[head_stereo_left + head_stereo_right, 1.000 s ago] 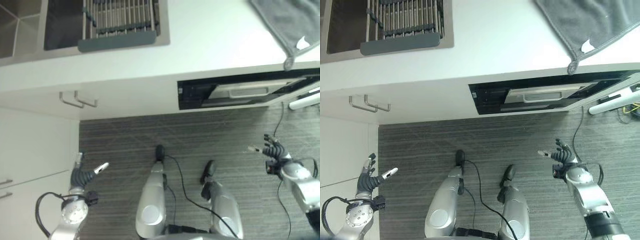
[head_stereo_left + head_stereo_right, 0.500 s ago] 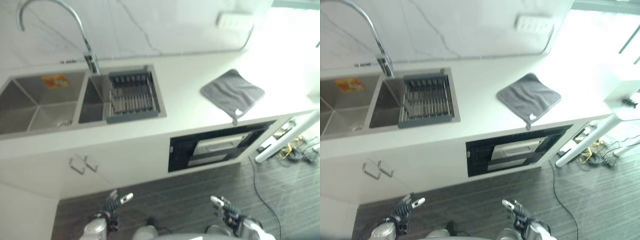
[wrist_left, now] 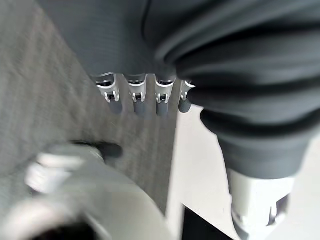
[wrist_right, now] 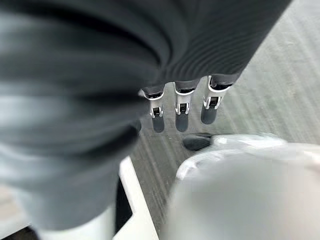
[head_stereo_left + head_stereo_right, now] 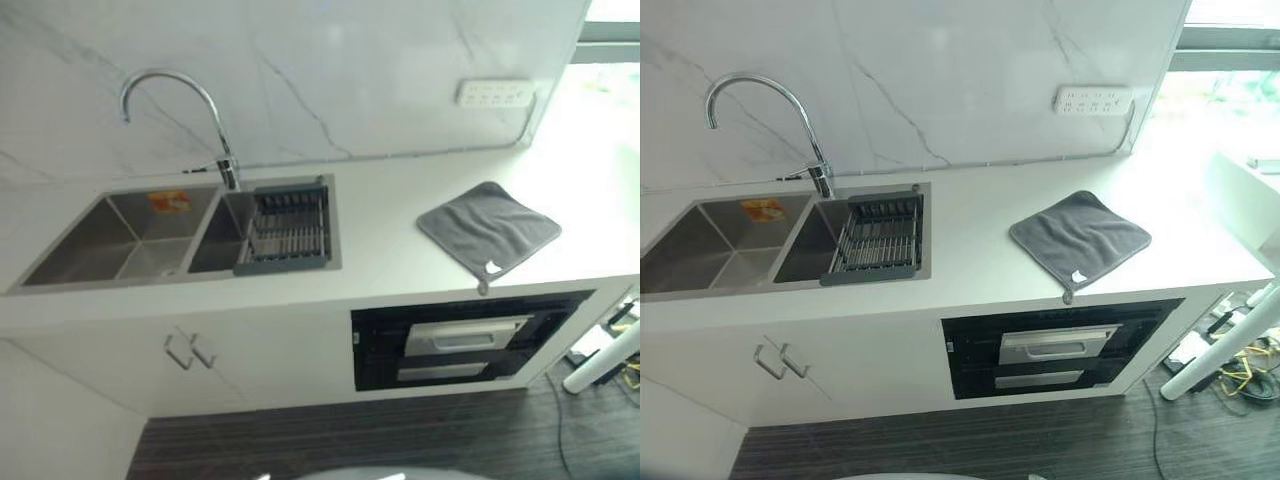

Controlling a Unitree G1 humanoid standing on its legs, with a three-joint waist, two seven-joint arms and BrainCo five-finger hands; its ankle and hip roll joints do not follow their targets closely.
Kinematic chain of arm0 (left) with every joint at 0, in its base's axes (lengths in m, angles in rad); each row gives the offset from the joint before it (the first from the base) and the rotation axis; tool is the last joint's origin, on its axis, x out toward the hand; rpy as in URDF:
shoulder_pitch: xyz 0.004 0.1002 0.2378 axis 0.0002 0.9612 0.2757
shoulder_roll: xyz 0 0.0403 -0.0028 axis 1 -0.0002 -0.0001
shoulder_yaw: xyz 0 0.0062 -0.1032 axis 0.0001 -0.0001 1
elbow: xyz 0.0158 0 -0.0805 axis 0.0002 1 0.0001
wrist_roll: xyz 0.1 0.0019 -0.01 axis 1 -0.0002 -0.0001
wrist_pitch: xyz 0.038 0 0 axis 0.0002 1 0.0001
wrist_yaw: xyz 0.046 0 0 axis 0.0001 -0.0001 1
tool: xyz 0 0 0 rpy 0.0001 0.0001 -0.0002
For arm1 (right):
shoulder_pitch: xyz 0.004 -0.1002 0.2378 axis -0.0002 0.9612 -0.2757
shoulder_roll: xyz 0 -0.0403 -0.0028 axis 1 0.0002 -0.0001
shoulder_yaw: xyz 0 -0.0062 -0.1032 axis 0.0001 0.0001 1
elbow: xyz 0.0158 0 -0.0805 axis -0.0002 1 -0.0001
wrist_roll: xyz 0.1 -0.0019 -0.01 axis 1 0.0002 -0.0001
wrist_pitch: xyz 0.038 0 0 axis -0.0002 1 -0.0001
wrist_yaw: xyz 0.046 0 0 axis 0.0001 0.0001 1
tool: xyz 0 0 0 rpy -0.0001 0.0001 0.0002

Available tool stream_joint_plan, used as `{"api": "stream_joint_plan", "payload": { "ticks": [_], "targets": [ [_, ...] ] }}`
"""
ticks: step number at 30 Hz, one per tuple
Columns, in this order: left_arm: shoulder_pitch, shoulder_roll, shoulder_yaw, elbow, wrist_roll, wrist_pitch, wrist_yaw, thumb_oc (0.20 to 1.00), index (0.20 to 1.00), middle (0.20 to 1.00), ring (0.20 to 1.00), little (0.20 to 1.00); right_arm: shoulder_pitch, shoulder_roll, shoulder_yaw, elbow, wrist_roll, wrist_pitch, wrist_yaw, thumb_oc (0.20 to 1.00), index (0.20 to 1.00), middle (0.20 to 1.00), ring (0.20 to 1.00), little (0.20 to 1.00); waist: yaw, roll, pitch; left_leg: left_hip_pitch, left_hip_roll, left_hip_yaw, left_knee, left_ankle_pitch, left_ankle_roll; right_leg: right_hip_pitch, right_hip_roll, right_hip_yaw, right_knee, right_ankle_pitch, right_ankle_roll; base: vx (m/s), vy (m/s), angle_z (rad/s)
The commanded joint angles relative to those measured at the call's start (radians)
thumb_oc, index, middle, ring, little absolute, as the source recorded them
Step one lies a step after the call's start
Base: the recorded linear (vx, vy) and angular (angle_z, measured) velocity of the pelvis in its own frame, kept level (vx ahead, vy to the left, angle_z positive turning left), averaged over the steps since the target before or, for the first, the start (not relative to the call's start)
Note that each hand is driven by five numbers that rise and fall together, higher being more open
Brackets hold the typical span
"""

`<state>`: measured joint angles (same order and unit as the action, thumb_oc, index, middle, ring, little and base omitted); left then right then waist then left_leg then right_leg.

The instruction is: Place the dishes in the dishwasher.

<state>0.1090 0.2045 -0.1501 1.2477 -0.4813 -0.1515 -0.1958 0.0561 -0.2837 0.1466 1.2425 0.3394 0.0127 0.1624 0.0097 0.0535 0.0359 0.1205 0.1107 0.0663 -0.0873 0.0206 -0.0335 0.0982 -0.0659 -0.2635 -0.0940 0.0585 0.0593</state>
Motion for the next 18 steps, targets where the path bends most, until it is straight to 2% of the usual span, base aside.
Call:
{"api": "stream_joint_plan", "payload": {
  "ticks": [1, 3, 6, 18],
  "targets": [
    [-0.092, 0.037, 0.044, 0.013, -0.094, -0.033, -0.018, 1.000, 1.000, 1.000, 1.000, 1.000, -0.070, 0.026, 0.011, 0.025, -0.009, -0.025, -0.013, 1.000, 1.000, 1.000, 1.000, 1.000, -0.007, -0.063, 0.051, 0.000, -0.045, 0.086, 0.000, -0.024, -0.004, 0.042, -0.029, -0.004, 0.007, -0.024, 0.035, 0.00, 0.000, 0.00],
    [-0.099, 0.037, 0.051, 0.015, -0.097, -0.029, -0.010, 1.000, 1.000, 1.000, 1.000, 1.000, -0.066, 0.030, 0.019, 0.018, -0.015, -0.053, -0.008, 1.000, 1.000, 1.000, 1.000, 1.000, -0.014, -0.073, 0.040, 0.012, -0.048, 0.083, 0.000, -0.033, -0.002, 0.051, -0.024, 0.005, 0.007, -0.027, 0.034, 0.00, 0.000, 0.00],
    [-0.105, 0.039, 0.059, 0.029, -0.096, -0.042, -0.024, 1.000, 1.000, 1.000, 1.000, 1.000, -0.063, 0.036, 0.028, 0.025, -0.025, -0.056, -0.007, 1.000, 1.000, 1.000, 1.000, 1.000, -0.019, -0.078, 0.030, 0.019, -0.051, 0.080, 0.000, -0.038, -0.002, 0.060, -0.017, 0.016, 0.007, -0.032, 0.032, 0.02, 0.029, 0.00],
    [-0.107, 0.040, 0.066, 0.021, -0.123, -0.082, -0.039, 1.000, 1.000, 1.000, 1.000, 1.000, -0.080, 0.034, 0.050, -0.003, 0.024, -0.132, 0.002, 1.000, 1.000, 1.000, 1.000, 1.000, -0.015, -0.075, 0.019, 0.034, -0.056, 0.084, 0.000, -0.053, 0.003, 0.070, -0.021, 0.019, 0.007, -0.036, 0.040, 0.01, 0.017, 0.00]
  ]
}}
